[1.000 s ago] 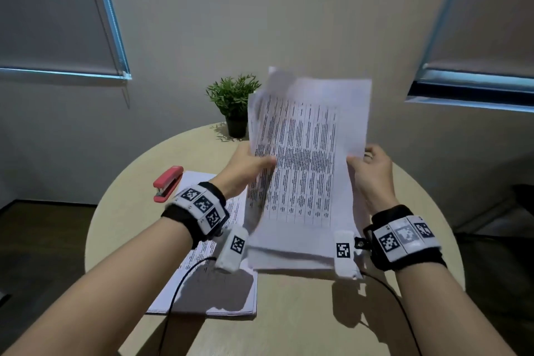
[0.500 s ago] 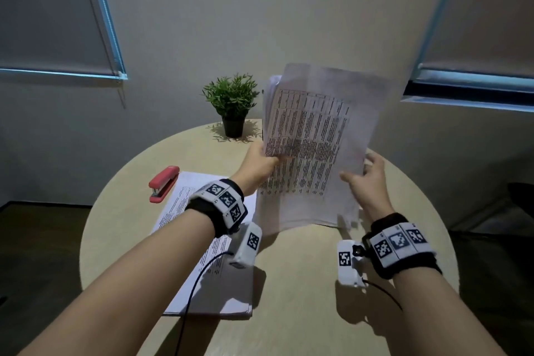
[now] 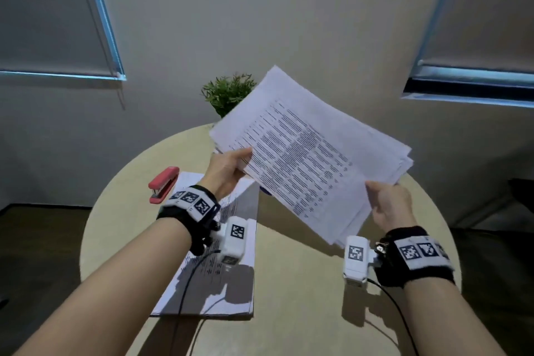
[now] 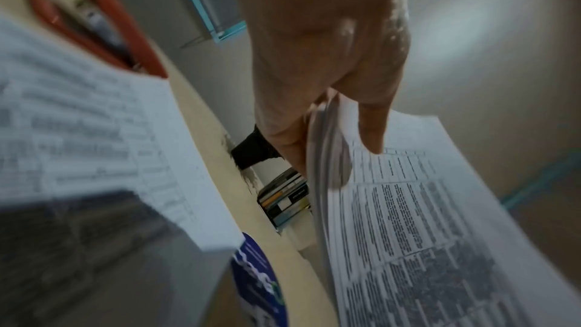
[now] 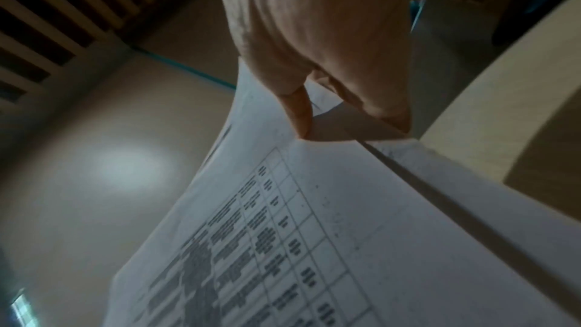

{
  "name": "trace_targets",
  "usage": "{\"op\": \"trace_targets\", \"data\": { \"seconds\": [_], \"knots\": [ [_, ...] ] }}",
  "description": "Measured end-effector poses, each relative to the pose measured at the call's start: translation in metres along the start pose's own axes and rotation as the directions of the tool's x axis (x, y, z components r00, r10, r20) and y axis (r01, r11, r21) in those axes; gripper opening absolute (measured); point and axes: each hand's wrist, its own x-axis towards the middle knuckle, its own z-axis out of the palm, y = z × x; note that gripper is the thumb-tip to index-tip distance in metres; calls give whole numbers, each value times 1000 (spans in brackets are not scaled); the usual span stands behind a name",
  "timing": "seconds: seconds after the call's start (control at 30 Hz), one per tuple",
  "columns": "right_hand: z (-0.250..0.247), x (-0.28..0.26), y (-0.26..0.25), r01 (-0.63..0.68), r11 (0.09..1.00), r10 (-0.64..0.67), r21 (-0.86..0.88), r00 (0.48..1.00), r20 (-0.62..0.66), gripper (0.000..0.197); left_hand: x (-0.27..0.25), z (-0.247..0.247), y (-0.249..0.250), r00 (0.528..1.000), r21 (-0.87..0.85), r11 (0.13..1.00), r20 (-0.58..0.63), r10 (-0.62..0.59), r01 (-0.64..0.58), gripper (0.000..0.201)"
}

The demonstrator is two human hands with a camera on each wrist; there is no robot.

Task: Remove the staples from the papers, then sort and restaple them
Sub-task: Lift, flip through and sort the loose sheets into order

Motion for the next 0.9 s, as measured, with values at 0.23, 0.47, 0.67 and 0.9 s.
{"op": "trace_targets", "data": {
  "seconds": [0.23,0.47,0.67,0.9],
  "knots": [
    [-23,-4,-25,294,942,-285,-159,955,80,14,-4,-15,2,968,418,893,241,68,-167,38],
    [-34,-7,-40,413,903,-400,-118,909,116,29,-15,-4,-5,954,319,916,245,170,-245,39],
    [-39,-6,-19,314,925,-306,-213,949,73,29,-19,1,-37,959,391,907,280,48,-160,39],
    [-40,-4,-27,390,906,-396,-166,918,0,23,-20,17,-29,956,295,927,246,161,-233,24]
  ]
}}
